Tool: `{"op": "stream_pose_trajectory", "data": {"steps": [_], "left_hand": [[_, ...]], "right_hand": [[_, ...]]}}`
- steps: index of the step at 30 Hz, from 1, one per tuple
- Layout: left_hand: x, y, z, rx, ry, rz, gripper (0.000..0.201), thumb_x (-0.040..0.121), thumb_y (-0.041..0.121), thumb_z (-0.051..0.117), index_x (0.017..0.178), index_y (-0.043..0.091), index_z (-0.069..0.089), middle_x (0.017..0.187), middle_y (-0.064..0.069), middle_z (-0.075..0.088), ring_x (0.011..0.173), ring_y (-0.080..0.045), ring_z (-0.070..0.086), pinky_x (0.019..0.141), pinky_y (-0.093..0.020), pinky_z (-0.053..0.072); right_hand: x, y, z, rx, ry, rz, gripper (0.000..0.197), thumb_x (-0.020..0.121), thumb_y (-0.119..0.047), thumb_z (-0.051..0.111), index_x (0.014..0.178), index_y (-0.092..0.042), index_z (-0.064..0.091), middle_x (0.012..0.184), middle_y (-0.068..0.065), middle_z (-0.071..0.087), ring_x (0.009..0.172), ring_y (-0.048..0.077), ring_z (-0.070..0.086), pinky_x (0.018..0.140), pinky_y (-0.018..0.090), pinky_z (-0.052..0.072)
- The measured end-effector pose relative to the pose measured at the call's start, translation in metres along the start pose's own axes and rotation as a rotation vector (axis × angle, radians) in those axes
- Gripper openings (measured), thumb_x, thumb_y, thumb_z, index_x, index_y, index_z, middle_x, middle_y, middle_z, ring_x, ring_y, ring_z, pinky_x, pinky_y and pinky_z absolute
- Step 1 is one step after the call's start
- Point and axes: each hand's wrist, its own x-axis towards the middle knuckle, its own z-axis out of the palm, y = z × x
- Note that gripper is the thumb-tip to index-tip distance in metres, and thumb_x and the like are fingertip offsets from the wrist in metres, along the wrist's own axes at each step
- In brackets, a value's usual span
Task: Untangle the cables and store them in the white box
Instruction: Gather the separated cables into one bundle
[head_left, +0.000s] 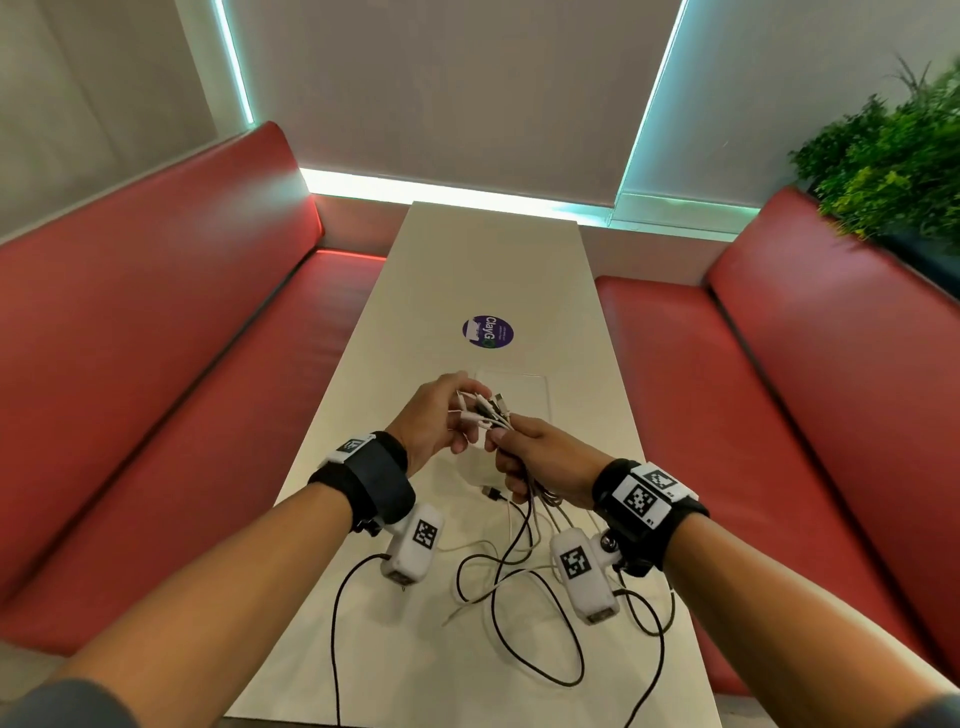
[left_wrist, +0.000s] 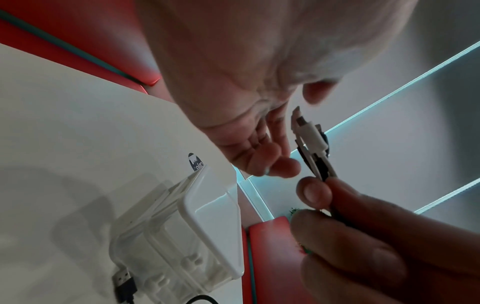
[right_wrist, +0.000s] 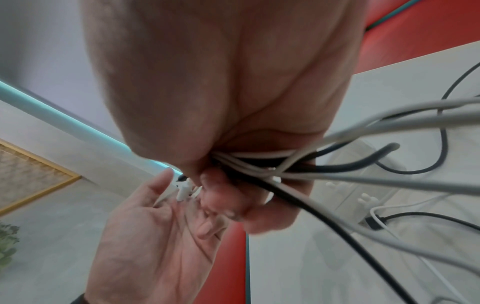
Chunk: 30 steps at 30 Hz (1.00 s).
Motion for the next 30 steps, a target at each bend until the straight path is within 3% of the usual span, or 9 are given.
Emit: {"op": "stream_pose_trajectory", "data": {"steps": [4, 7, 11, 16, 22, 26, 30], "left_hand": [[-0.001, -0.004, -0.003, 0.09, 0.041, 0.073, 0.025, 0.101, 0.004, 0.044, 0.1, -0.003, 0.068, 0.081, -0.019, 0.061, 0.06, -0.02, 0.055, 0.05, -0.028, 0.044], [0.0, -0.007, -0.005, 0.083, 0.056, 0.08, 0.024, 0.097, -0.008, 0.047, 0.105, -0.004, 0.069, 0.089, -0.02, 0.067, 0.069, -0.023, 0.061, 0.056, -0.026, 0.052], [0.001, -0.007, -0.007, 0.043, 0.057, 0.098, 0.022, 0.096, -0.008, 0.052, 0.11, -0.006, 0.068, 0.098, -0.022, 0.07, 0.081, -0.026, 0.066, 0.063, -0.026, 0.055], [0.0, -0.003, -0.013, 0.006, 0.009, 0.064, 0.019, 0.098, -0.002, 0.054, 0.107, -0.002, 0.07, 0.089, -0.017, 0.068, 0.071, -0.019, 0.061, 0.062, -0.028, 0.052], [0.002, 0.001, -0.015, -0.097, -0.017, 0.012, 0.03, 0.092, -0.005, 0.043, 0.11, -0.011, 0.065, 0.095, -0.022, 0.067, 0.075, -0.025, 0.063, 0.068, -0.032, 0.056], [0.002, -0.002, -0.015, -0.009, -0.025, 0.069, 0.025, 0.09, -0.013, 0.054, 0.112, -0.008, 0.065, 0.094, -0.022, 0.07, 0.077, -0.025, 0.064, 0.07, -0.032, 0.057], [0.004, -0.006, -0.013, 0.036, 0.02, 0.099, 0.017, 0.087, -0.002, 0.07, 0.104, 0.001, 0.069, 0.091, -0.02, 0.07, 0.076, -0.024, 0.064, 0.069, -0.031, 0.057]], "right_hand": [[0.0, 0.003, -0.005, -0.02, 0.04, 0.007, 0.023, 0.108, -0.027, 0.04, 0.105, -0.012, 0.057, 0.07, -0.003, 0.046, 0.052, 0.009, 0.037, 0.051, 0.025, 0.039], [0.001, 0.006, -0.008, -0.038, 0.075, 0.001, 0.025, 0.108, -0.028, 0.041, 0.115, -0.011, 0.058, 0.072, -0.004, 0.048, 0.051, 0.007, 0.037, 0.049, 0.022, 0.036], [0.005, 0.008, -0.01, 0.007, 0.07, -0.019, 0.026, 0.108, -0.025, 0.04, 0.124, -0.012, 0.055, 0.072, -0.004, 0.048, 0.052, 0.008, 0.037, 0.051, 0.023, 0.038], [0.008, 0.008, -0.012, 0.021, 0.115, -0.037, 0.027, 0.109, -0.027, 0.038, 0.126, -0.015, 0.055, 0.072, -0.003, 0.047, 0.052, 0.008, 0.037, 0.05, 0.023, 0.036], [0.011, 0.009, -0.012, 0.013, 0.147, -0.031, 0.031, 0.109, -0.032, 0.037, 0.119, -0.01, 0.057, 0.072, -0.001, 0.048, 0.05, 0.007, 0.037, 0.049, 0.023, 0.036], [0.014, 0.009, -0.013, 0.015, 0.162, -0.025, 0.032, 0.108, -0.033, 0.037, 0.108, -0.01, 0.059, 0.071, -0.001, 0.048, 0.05, 0.008, 0.036, 0.049, 0.024, 0.034], [0.015, 0.009, -0.013, 0.013, 0.162, -0.01, 0.033, 0.108, -0.034, 0.037, 0.105, -0.011, 0.061, 0.069, -0.002, 0.048, 0.052, 0.009, 0.035, 0.049, 0.024, 0.033]]}}
